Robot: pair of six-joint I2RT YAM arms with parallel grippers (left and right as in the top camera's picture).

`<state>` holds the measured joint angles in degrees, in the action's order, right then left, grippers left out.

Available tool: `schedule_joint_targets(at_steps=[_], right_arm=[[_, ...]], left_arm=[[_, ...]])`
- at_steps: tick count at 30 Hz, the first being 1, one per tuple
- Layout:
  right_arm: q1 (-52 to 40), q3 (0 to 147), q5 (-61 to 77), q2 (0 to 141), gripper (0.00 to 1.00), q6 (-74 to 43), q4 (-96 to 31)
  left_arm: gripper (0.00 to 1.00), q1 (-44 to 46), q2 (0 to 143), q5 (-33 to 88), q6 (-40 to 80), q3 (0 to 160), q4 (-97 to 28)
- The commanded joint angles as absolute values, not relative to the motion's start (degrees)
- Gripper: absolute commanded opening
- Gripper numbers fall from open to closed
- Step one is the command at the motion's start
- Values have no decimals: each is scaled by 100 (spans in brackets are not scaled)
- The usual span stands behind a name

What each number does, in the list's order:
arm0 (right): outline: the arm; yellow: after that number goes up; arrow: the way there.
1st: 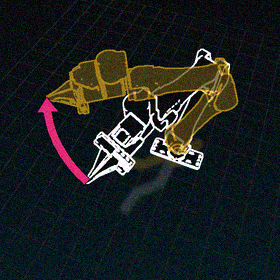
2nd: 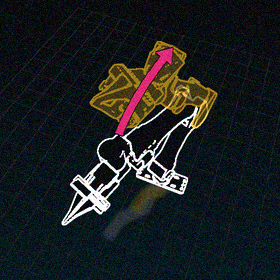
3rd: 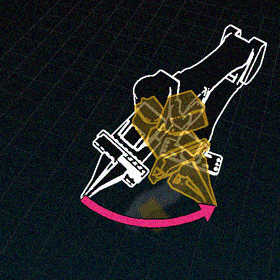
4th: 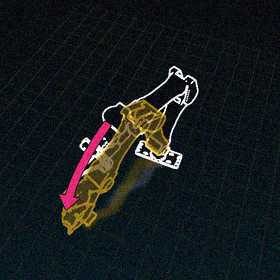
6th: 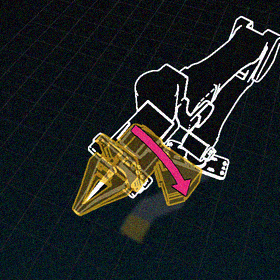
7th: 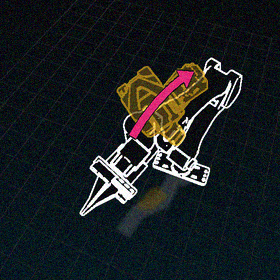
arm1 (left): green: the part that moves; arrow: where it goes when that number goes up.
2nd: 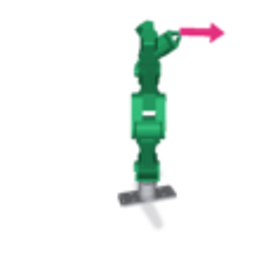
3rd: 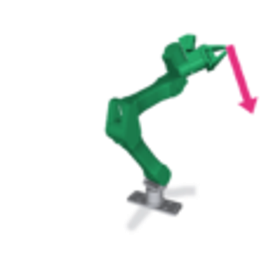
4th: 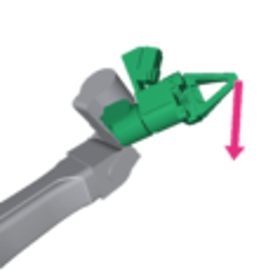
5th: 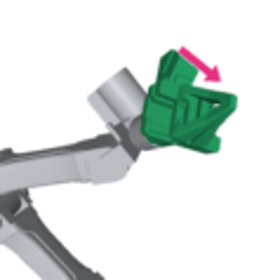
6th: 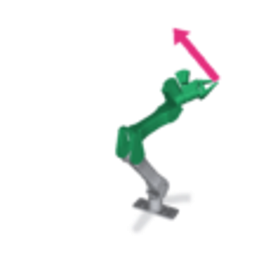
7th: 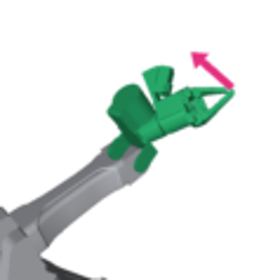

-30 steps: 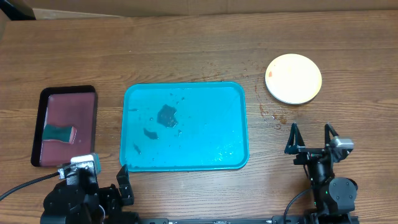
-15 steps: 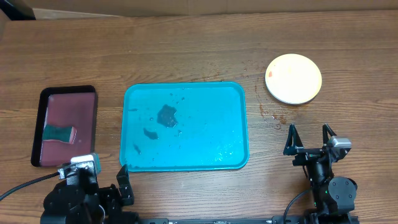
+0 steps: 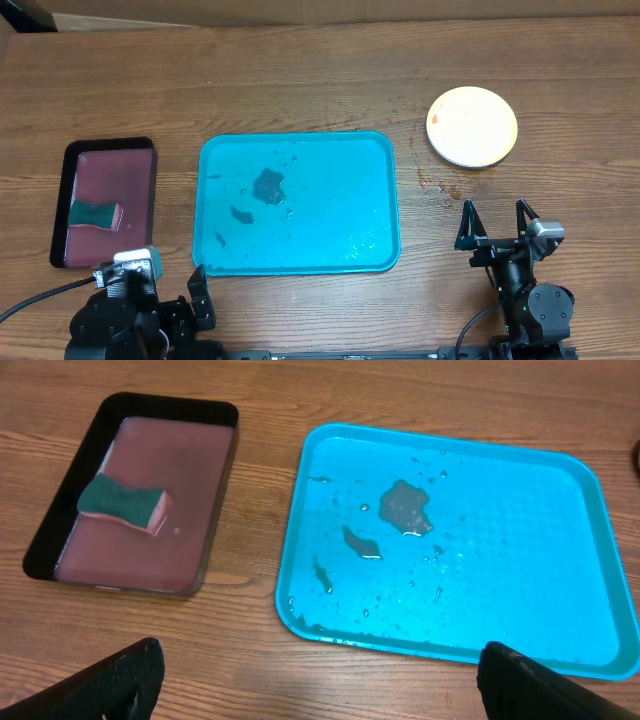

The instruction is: Clean dirty plates on tray and stack at the side

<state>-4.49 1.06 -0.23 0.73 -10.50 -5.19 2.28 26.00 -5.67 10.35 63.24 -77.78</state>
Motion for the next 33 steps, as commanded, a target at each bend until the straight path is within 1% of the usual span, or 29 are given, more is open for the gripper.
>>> schedule_joint_targets(at_steps=[1,21,24,28,33], right_arm=[[-410,45,12,16,100,-1085,-482],[-410,45,12,16,100,-1085,-484],[-410,45,12,16,100,-1085,-484],[-410,45,12,16,100,-1085,-484],[-410,45,12,16,100,-1083,-482]], left_arm=[[100,255,2613,-615,1072,6342,-7758],[100,261,2615,-615,1035,6342,-7655],[100,370,2593,-392,1004,6160,-7146],[100,482,2497,-263,519,5559,-6246],[100,572,2224,-226,-259,4394,-4742]])
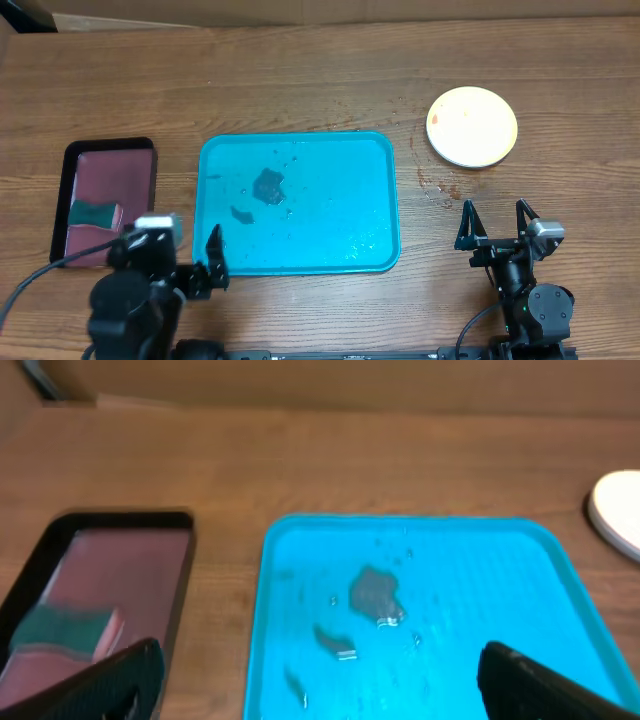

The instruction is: Clean dirty plates on tray and stack at the side

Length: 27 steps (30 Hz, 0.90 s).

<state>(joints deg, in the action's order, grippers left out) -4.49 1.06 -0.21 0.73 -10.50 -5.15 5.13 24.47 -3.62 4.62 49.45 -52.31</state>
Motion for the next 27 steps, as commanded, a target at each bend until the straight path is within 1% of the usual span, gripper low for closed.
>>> schedule_joint_targets(at_steps=[1,5,12,15,20,27], right_arm=[[-410,45,12,16,100,-1083,-482],[-410,45,12,16,100,-1085,-482],[-410,45,12,16,100,-1085,-484],[-410,45,12,16,100,-1085,-482],[-410,45,12,16,100,-1085,-482],[-410,45,12,16,100,-1085,-482]], left_arm=[[100,569,2134,-115,-523,4147,-4381],[100,569,1686,515,-1498,3094,-2792],[100,569,987,652,-1522,1664,-1028],[100,569,812,670,-1446,1291,-482],[100,569,550,532,-819,814,139],[100,565,23,541,-414,12,926]])
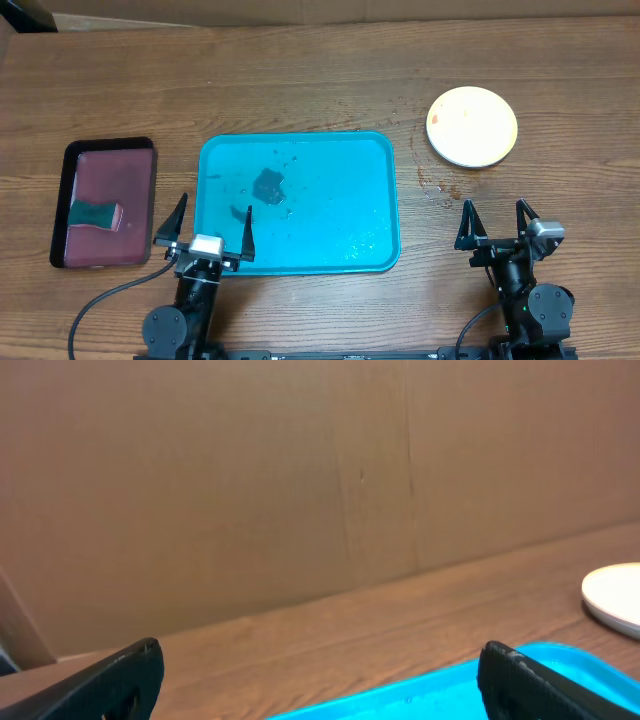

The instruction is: Clean dirty plates on tray and stack at the side

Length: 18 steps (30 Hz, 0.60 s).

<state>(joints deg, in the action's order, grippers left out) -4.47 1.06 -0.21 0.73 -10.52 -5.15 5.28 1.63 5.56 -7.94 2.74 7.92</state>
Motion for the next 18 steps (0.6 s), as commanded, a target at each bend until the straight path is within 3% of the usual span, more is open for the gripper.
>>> schedule_joint_targets(at_steps=[1,7,12,18], right_arm=[[-410,45,12,16,100,-1085,-482],[-410,45,12,16,100,-1085,-482],[-410,45,12,16,100,-1085,-482],[-410,45,12,16,100,-1085,-482]], left_arm=[[100,565,23,526,-270,25,814],[100,421,19,381,45,25,517],[100,12,19,405,325,25,-447],[100,-228,19,368,325,25,-429]])
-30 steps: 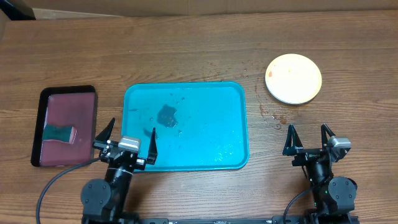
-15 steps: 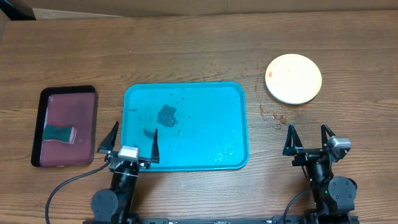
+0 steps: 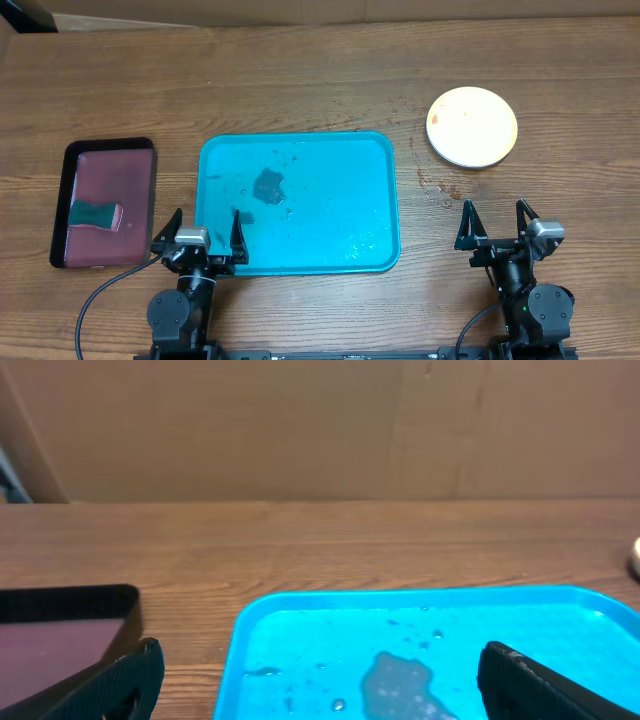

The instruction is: Clean dirty plates on tray and stack at the side

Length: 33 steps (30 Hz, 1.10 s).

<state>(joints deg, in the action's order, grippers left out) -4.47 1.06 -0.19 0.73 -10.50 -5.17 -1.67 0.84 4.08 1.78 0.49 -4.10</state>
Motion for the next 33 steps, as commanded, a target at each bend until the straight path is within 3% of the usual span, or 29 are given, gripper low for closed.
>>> schedule_joint_targets(at_steps=[1,7,33], right_arm=[[-410,45,12,16,100,-1083,-484],[-410,45,12,16,100,-1085,-482],[-410,45,12,16,100,-1083,-484]], left_arm=[[100,-228,19,373,325,25,-429],[100,-226,19,366,-172,25,-425],[100,-222,25,366,-172,25,-425]])
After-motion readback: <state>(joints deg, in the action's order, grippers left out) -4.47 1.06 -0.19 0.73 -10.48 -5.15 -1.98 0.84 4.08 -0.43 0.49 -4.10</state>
